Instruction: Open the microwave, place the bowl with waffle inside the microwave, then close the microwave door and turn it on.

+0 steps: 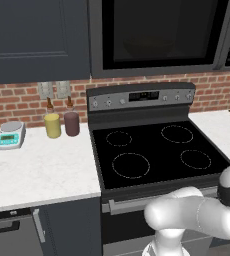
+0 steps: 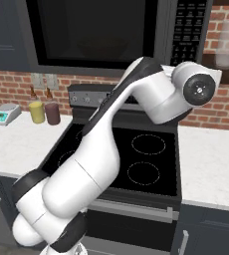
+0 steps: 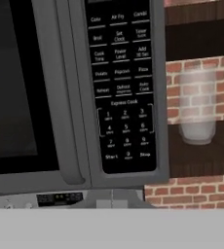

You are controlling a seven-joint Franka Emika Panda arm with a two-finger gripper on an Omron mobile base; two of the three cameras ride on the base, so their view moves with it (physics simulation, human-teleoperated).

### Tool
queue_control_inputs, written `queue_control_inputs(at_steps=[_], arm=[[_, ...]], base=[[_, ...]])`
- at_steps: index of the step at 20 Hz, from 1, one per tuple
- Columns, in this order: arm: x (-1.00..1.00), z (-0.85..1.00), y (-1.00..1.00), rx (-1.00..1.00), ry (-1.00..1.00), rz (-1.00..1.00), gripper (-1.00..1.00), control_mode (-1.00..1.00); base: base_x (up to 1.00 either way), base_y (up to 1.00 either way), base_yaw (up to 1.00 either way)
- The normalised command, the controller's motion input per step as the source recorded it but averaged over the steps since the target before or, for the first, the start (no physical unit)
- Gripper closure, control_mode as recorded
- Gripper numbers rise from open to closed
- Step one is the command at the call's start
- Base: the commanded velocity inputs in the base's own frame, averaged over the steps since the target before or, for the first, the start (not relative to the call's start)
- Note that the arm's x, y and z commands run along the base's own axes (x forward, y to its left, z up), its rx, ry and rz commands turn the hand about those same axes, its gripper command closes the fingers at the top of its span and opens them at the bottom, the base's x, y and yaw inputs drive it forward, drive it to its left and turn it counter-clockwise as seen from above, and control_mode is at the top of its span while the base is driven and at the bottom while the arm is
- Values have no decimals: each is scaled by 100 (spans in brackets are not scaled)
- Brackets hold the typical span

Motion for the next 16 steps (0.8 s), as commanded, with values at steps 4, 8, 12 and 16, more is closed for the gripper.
queue_control_inputs(at_steps=[4, 8, 12, 16], arm=[[25, -3, -11, 0, 0, 7, 100, -100], [28, -10, -3, 0, 0, 5, 100, -100], [32, -10, 0, 0, 0, 3, 100, -100], [35, -4, 0, 0, 0, 1, 100, -100]], base=[[0, 0, 0], [0, 0, 0], [0, 0, 0], [0, 0, 0]])
